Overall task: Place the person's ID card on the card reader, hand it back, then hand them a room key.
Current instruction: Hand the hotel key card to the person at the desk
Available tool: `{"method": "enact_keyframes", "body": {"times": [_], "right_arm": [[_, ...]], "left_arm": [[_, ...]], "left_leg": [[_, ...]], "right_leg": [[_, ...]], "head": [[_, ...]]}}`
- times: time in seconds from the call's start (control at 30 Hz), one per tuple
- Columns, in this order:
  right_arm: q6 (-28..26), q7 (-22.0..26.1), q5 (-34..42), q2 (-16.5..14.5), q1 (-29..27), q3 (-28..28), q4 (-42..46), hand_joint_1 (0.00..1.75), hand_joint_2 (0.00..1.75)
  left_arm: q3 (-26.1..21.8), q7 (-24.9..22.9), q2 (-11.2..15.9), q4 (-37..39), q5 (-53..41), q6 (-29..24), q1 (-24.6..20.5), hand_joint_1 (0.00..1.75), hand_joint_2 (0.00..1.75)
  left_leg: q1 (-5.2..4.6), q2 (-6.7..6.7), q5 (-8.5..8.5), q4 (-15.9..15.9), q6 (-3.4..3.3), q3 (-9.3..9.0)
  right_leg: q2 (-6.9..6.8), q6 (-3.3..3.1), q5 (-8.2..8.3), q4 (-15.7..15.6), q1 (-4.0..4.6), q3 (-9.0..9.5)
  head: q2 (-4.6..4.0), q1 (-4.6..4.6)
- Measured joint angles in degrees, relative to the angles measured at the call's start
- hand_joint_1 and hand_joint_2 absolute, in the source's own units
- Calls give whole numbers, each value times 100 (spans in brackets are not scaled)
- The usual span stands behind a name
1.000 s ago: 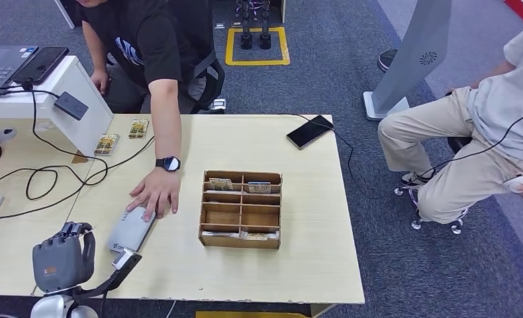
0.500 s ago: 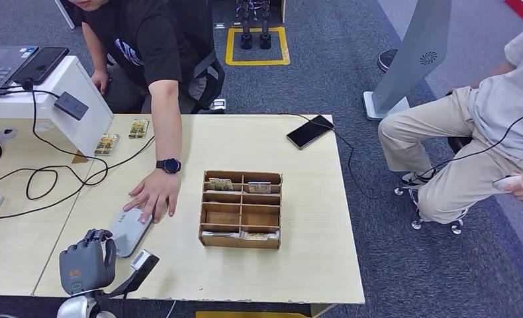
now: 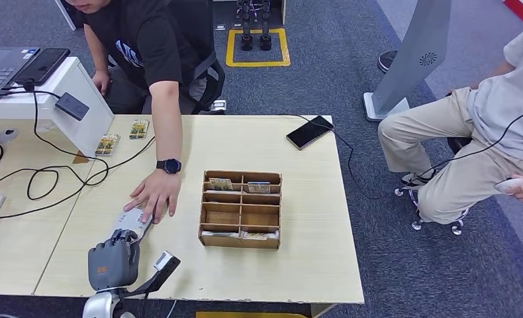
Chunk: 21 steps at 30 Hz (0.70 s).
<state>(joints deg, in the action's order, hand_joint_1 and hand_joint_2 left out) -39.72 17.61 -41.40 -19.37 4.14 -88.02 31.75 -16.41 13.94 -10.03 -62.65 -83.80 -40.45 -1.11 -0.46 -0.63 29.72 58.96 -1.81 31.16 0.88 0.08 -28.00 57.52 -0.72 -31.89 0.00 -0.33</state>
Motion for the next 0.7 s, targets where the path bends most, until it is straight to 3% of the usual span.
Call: {"method": "enact_keyframes", "body": {"times": [0.6,0.7], "right_arm": [[-1,10,185,0,1,0,-23,0,175],[-1,-39,255,0,1,0,-21,0,175]], "left_arm": [[388,-136,227,261,237,-1,17,175,175],[393,21,214,265,502,-1,35,175,175]], "left_leg": [[-1,-1,1,-2,1,-35],[0,-1,1,-2,2,-36]], "right_leg": [[-8,0,-2,0,0,38],[-8,0,-2,0,0,38]], "head": [[0,1],[0,-1]]}}
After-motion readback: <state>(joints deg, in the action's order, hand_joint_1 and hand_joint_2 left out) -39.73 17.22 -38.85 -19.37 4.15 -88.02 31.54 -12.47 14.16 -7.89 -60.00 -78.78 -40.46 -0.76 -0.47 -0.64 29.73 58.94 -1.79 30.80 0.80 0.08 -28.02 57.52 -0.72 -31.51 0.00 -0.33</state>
